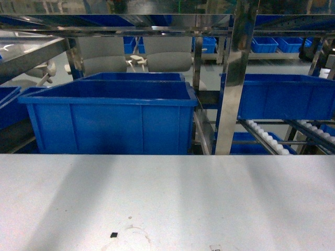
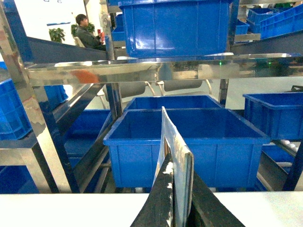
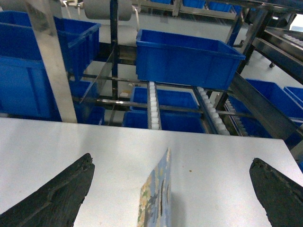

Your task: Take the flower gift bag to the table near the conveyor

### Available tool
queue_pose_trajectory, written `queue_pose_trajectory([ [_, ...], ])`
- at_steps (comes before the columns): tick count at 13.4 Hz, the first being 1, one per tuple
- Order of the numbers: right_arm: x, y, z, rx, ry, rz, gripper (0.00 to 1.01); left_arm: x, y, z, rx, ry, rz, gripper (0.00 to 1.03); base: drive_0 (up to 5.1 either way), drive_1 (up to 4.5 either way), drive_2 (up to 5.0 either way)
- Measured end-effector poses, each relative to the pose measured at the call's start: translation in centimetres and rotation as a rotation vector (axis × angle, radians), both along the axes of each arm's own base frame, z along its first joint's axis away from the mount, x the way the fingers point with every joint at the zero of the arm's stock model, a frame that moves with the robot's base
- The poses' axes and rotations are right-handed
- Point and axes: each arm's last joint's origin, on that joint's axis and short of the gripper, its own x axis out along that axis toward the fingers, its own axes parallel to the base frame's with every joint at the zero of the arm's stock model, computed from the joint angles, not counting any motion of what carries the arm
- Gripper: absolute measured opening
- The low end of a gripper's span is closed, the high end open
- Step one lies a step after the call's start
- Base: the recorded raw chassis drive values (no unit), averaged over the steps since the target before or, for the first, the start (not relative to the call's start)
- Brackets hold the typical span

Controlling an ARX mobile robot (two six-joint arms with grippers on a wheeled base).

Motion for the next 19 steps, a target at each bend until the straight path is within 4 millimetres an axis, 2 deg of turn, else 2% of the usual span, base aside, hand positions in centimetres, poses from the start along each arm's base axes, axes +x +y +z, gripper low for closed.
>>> queue_pose_trajectory([
  [2, -2.4, 2.0, 0.8, 0.009, -0.022, 0.013, 0.98, 0.0, 0.0, 0.0, 0.000, 0.000, 0.000, 0.02, 0.0, 0.00, 0.0],
  [3, -4.0, 2.9, 0.6, 0.022, -0.026, 0.018, 0.98, 0.0, 0.0, 0.0, 0.000, 0.000, 0.000, 0.02, 0.0, 0.00, 0.0],
  [6, -8.1, 3.5, 0.1, 0.016, -0.093, -0.036, 0.98, 0.0, 0.0, 0.0, 0.000, 0.000, 0.000, 0.02, 0.0, 0.00, 0.0],
  [7, -8.5, 3.6, 0.5, 0.009, -0.151, -0.047, 0.98, 0.0, 0.0, 0.0, 0.000, 0.000, 0.000, 0.02, 0.0, 0.00, 0.0],
  [10, -8.3, 3.6, 0.2, 0.023, -0.128, -0.052, 0.98, 0.1, -0.1, 0.0, -0.001, -0.002, -0.005, 0.02, 0.0, 0.00, 0.0],
  [11, -8.3, 3.6, 0.2, 0.023, -0.128, -0.053, 0.98, 0.7, -0.6, 0.0, -0.003, -0.009, -0.014, 0.02, 0.0, 0.00, 0.0],
  [16, -8.3, 3.6, 0.2, 0.023, -0.128, -0.052, 0.98, 6.8, -4.8, -3.1, 0.024, 0.091, -0.045, 0.02, 0.0, 0.00, 0.0],
  [19, -8.3, 3.6, 0.2, 0.023, -0.128, -0.052, 0.98, 9.6, -6.5, -5.1, 0.041, 0.136, -0.019, 0.02, 0.0, 0.00, 0.0],
])
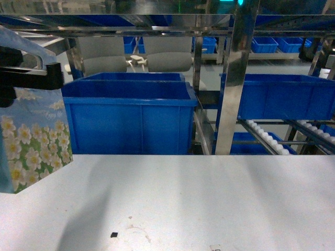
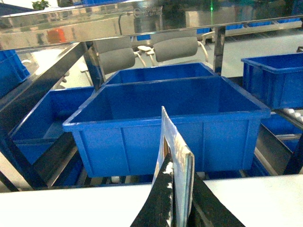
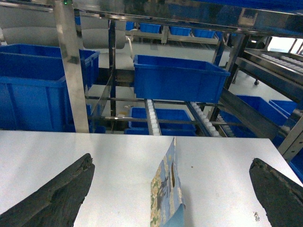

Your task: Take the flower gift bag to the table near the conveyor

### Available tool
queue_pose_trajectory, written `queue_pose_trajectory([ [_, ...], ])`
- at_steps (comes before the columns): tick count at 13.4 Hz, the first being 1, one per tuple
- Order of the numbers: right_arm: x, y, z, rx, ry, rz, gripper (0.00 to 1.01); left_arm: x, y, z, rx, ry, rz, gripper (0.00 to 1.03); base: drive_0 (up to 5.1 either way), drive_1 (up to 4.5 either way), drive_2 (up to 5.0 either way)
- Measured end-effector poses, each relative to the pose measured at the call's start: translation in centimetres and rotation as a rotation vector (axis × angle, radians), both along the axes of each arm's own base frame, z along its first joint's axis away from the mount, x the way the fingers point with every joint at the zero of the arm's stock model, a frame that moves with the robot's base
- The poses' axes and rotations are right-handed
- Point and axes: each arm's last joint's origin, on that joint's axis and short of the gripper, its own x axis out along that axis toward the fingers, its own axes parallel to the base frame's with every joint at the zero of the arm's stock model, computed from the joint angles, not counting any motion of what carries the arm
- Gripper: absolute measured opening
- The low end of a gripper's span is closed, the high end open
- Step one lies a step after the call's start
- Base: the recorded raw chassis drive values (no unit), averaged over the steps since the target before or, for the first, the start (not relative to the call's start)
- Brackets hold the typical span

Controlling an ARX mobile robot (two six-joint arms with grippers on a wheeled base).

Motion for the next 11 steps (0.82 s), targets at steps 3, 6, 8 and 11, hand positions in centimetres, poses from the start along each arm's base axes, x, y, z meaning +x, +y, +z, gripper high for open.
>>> queue_pose_trajectory([
  [3, 0.0, 0.0, 0.0, 0.000, 0.000, 0.000, 0.98, 2.6, -1.4, -1.4, -0.023, 0.015, 0.024, 0.02, 0.0, 0.00, 0.0],
  [6, 0.0, 0.0, 0.0, 0.000, 0.000, 0.000, 0.98, 4.2, -2.8, -3.4, -0.055, 0.060, 0.049, 0.02, 0.0, 0.00, 0.0],
  [8, 0.0, 0.0, 0.0, 0.000, 0.000, 0.000, 0.98, 4.4, -3.6, -5.0, -0.053, 0.094, 0.088, 0.02, 0.0, 0.00, 0.0],
  [11, 0.0, 0.0, 0.0, 0.000, 0.000, 0.000, 0.98, 5.1, -4.6, -6.1, -0.065, 0.089, 0.103, 0.02, 0.0, 0.00, 0.0],
])
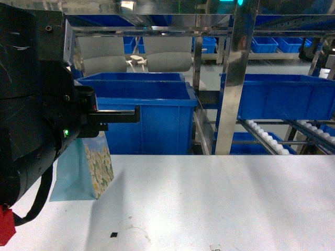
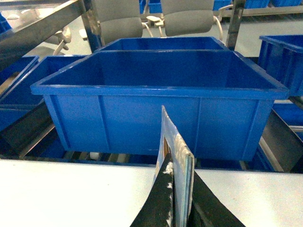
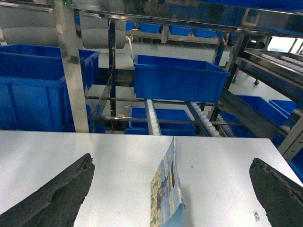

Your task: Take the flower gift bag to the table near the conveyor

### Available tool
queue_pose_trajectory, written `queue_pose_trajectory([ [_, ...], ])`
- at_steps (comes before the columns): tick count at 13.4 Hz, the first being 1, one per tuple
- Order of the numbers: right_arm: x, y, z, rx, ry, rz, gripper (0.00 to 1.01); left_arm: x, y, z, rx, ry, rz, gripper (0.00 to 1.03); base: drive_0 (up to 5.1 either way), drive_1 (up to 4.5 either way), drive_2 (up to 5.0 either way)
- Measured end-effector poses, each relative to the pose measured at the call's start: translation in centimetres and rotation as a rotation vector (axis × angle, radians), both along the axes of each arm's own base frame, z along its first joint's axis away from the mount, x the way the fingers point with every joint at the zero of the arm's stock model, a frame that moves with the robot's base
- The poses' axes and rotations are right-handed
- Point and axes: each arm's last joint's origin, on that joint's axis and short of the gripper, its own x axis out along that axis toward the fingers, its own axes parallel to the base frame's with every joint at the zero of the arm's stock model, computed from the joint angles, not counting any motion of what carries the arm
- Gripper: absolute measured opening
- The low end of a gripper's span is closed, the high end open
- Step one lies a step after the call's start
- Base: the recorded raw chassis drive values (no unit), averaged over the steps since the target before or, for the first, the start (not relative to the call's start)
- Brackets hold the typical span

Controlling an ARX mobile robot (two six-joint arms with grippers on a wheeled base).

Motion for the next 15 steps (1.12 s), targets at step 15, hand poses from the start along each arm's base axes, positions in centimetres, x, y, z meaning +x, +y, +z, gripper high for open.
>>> queue_pose_trajectory([
  [15, 0.0, 0.0, 0.0, 0.000, 0.000, 0.000, 0.98, -1.3, -2.8, -3.3, 0.145, 0.239, -0.062, 0.02, 0.0, 0.00, 0.0],
])
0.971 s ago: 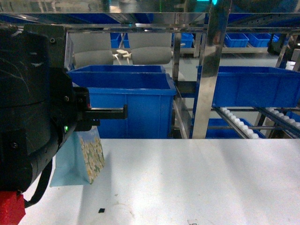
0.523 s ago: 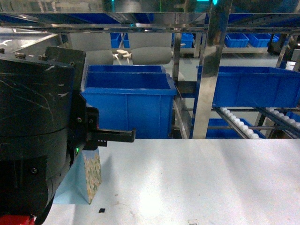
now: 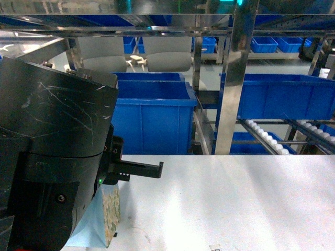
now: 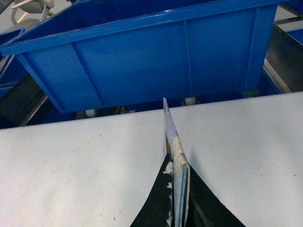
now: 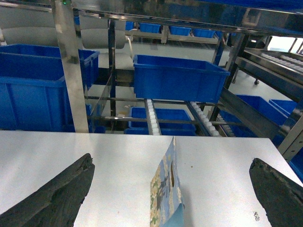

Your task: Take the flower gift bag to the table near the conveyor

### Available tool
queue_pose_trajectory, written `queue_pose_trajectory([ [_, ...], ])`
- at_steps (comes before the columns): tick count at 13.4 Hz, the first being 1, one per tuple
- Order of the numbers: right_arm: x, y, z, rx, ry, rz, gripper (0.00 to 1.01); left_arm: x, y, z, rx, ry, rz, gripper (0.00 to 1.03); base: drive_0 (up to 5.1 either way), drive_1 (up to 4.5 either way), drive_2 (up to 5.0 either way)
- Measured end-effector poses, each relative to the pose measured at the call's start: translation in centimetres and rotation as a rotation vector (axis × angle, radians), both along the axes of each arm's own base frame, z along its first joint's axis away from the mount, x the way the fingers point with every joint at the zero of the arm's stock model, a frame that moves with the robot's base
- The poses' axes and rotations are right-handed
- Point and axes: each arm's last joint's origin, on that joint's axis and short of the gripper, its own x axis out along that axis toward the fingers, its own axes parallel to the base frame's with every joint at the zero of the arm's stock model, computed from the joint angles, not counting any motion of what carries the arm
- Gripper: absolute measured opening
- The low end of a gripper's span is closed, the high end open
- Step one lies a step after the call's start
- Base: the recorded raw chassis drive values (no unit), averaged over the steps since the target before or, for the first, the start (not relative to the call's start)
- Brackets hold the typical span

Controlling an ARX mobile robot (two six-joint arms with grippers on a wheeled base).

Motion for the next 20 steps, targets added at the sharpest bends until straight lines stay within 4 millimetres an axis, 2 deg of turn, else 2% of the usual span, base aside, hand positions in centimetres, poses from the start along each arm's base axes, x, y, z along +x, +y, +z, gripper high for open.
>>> queue_pose_trajectory([
  [3, 0.0, 0.0, 0.0, 0.000, 0.000, 0.000, 0.98, -0.8, -0.5, 0.6, 0.005, 0.032, -0.022, 0.02, 0.0, 0.00, 0.0],
  [5, 0.0, 0.0, 0.0, 0.001, 0.000, 0.000, 0.98, -1.5, -0.2, 0.9, 0.028, 0.079, -0.026, 0.02, 0.0, 0.00, 0.0],
  [6, 0.0, 0.0, 0.0, 0.003, 0.000, 0.000, 0.98, -1.7, -0.1, 0.7, 0.029, 0.091, -0.031, 0.09, 0.0, 0.00, 0.0],
  [8, 0.0, 0.0, 0.0, 0.003, 0.000, -0.001, 0.98, -2.3, 0.2, 0.5, 0.045, 0.119, -0.034, 0.34, 0.0, 0.00, 0.0],
  [12, 0.0, 0.0, 0.0, 0.004, 0.000, -0.001, 0.98, -2.9, 0.7, 2.3, 0.022, 0.081, -0.033, 0.83, 0.0, 0.00, 0.0],
  [13, 0.0, 0.0, 0.0, 0.004, 0.000, -0.001, 0.98, -3.0, 1.0, 2.5, 0.019, 0.077, -0.028, 0.94, 0.0, 0.00, 0.0],
  [14, 0.0, 0.0, 0.0, 0.004, 0.000, -0.001, 0.98, -3.2, 1.3, 2.9, 0.010, 0.068, -0.025, 0.99, 0.0, 0.00, 0.0],
  [16, 0.0, 0.0, 0.0, 0.004, 0.000, -0.001, 0.98, -3.3, 1.9, 4.2, -0.029, 0.022, -0.035, 0.98, 0.0, 0.00, 0.0],
  [19, 0.0, 0.0, 0.0, 0.004, 0.000, -0.001, 0.98, -3.5, 3.8, 4.3, -0.019, 0.023, -0.036, 0.98, 0.0, 0.00, 0.0],
  [20, 0.0, 0.0, 0.0, 0.004, 0.000, -0.001, 0.98, -3.6, 4.5, 4.9, -0.026, -0.002, -0.035, 0.98, 0.0, 0.00, 0.0],
])
